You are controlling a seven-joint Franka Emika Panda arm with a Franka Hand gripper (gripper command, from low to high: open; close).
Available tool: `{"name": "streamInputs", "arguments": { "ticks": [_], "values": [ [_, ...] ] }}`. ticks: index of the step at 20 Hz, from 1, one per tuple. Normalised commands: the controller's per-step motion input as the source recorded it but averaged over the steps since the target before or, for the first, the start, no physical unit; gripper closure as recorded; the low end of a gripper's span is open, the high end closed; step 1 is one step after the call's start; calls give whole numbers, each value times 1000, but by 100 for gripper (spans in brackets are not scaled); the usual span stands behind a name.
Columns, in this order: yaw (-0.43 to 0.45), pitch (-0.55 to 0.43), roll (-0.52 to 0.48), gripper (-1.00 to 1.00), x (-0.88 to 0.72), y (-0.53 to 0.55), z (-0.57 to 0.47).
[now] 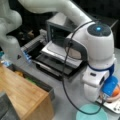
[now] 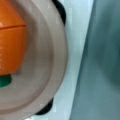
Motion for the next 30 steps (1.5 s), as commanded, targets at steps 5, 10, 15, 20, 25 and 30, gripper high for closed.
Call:
{"name": "streamInputs", "arguments": {
  "ticks": [5,10,15,20,25,30],
  "values": [
    [97,98,227,-100,145,-445,102],
    [103,129,198,-100,192,-413,100],
    [93,140,206,-100,261,-551,62],
    [21,202,190,-100,401,-629,50],
    [81,195,205,-100,483,-447,59],
    [65,200,205,-100,419,-154,79]
  ]
}}
